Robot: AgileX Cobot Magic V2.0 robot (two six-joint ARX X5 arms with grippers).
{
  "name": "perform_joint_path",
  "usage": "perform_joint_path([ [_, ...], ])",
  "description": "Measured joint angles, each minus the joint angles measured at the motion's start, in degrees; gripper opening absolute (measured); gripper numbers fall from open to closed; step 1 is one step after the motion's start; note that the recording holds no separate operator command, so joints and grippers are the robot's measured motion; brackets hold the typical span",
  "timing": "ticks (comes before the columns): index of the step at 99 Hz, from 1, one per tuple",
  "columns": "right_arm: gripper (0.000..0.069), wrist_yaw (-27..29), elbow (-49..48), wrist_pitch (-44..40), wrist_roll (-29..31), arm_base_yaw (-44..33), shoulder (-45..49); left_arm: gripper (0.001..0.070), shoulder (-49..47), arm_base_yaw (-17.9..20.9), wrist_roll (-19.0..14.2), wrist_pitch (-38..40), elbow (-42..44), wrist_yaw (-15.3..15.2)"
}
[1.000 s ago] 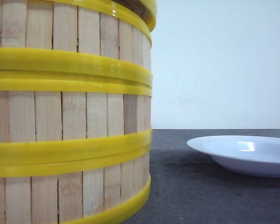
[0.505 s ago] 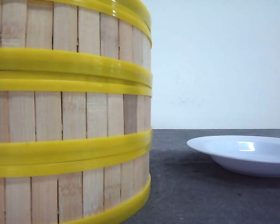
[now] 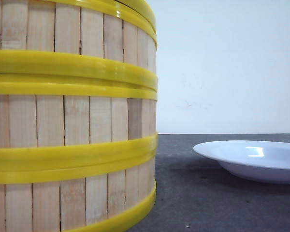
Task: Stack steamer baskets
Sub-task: 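Carry the lid over the stack and lower it onto the top basket, then release the lid knob and withdraw the right gripper over the plate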
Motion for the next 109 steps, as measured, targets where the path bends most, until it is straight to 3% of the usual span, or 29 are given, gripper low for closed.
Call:
perform_joint_path([
  [37, 0.0060, -0.22, 0.22, -1.55, -0.02, 0.02, 0.04, 0.0275, 0.04, 0.00, 0.02, 0.00, 0.00, 0.00],
  [64, 0.0206, -0.15, 0.22, -2.01, -0.02, 0.02, 0.13, 0.0275, 0.15, 0.00, 0.02, 0.00, 0.00, 0.00],
  [109, 0.0214, -0.09, 0.35, -3.56, 0.02, 0.02, -0.98, 0.0275, 0.20, 0.00, 0.02, 0.04, 0.00, 0.00],
])
